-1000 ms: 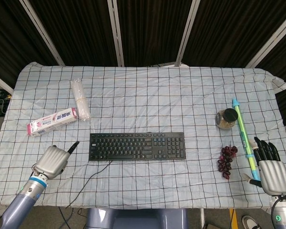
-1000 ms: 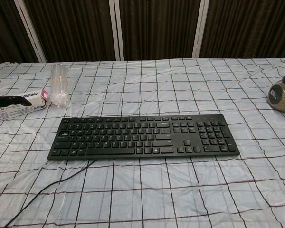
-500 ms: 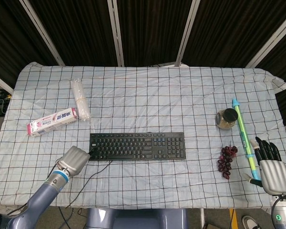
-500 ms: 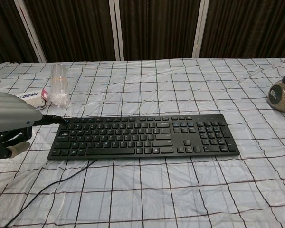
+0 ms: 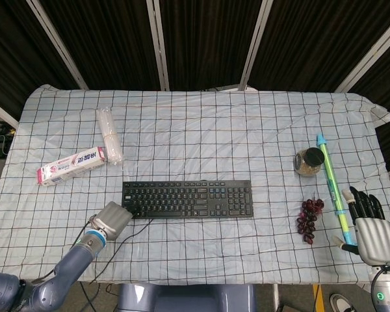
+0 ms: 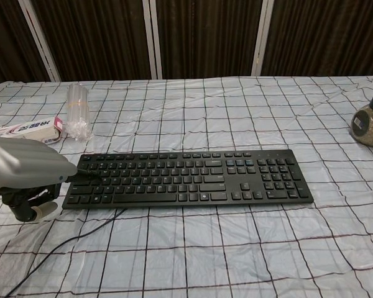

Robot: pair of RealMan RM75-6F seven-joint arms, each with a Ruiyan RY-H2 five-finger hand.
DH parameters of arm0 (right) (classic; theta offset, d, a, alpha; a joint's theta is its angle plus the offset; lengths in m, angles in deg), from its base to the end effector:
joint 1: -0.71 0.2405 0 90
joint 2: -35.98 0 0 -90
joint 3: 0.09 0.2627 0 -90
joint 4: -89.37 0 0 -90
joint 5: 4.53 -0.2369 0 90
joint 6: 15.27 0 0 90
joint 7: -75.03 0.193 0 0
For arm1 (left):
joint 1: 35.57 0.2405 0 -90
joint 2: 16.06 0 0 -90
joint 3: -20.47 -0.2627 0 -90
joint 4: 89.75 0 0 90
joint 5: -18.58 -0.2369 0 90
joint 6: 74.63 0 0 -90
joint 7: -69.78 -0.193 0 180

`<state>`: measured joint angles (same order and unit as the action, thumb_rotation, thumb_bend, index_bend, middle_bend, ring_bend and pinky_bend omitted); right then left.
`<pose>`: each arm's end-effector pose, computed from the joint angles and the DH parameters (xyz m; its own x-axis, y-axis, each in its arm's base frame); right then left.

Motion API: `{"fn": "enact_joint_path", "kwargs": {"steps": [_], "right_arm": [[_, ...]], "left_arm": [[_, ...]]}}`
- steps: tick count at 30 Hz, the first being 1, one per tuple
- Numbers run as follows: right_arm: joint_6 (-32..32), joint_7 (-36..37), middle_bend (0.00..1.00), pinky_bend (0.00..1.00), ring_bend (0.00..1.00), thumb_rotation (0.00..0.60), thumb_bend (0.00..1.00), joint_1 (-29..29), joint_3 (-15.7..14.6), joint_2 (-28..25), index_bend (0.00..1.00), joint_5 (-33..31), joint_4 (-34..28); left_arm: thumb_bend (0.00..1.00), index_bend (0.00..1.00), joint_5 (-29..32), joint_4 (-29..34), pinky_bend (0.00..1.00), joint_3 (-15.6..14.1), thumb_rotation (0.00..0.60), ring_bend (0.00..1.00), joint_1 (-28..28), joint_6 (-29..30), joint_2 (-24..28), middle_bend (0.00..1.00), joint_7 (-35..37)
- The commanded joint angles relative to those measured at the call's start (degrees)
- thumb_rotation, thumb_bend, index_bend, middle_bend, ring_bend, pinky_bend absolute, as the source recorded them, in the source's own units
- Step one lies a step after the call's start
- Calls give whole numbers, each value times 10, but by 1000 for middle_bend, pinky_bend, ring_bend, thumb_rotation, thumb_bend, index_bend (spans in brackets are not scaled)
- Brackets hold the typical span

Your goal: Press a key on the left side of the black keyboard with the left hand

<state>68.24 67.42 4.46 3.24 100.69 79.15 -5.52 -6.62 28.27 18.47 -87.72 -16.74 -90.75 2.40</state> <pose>-0.3284 -0.2273 0.1280 0.4610 -0.0381 0.8866 -0.8859 0.0389 0.4623 -0.1538 0.2903 -0.0560 0.8137 0.4769 0.3323 0.5672 -0.5264 -0.6334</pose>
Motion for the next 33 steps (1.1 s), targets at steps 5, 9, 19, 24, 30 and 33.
{"fn": "enact_joint_path", "kwargs": {"steps": [5, 9, 19, 24, 30, 33], "right_arm": [[-2, 3, 0, 0, 0, 600, 72, 0, 1, -1, 21, -2, -1], [-2, 4, 0, 0, 0, 600, 72, 1, 1, -2, 21, -3, -1], [-4, 5, 0, 0, 0, 600, 72, 1, 1, -2, 21, -5, -3], [-4, 5, 0, 0, 0, 600, 73, 2, 2, -2, 21, -5, -2], [-2, 7, 0, 0, 0, 600, 73, 1, 2, -1, 21, -3, -2], [-2, 7, 0, 0, 0, 600, 73, 1, 1, -1, 21, -2, -2]], "left_arm": [[562, 0, 13, -11, 475, -17, 600, 614, -20, 4, -18, 754, 13], [563, 0, 15, -14, 475, -24, 600, 614, -29, 10, -27, 754, 22], [563, 0, 19, -24, 475, -34, 600, 614, -48, 20, -39, 754, 47], [563, 0, 29, -26, 475, -39, 600, 614, -58, 17, -44, 755, 54], [563, 0, 46, -25, 475, -48, 600, 614, -71, 15, -50, 755, 60], [564, 0, 50, -24, 475, -52, 600, 614, -76, 17, -52, 754, 63]]}}
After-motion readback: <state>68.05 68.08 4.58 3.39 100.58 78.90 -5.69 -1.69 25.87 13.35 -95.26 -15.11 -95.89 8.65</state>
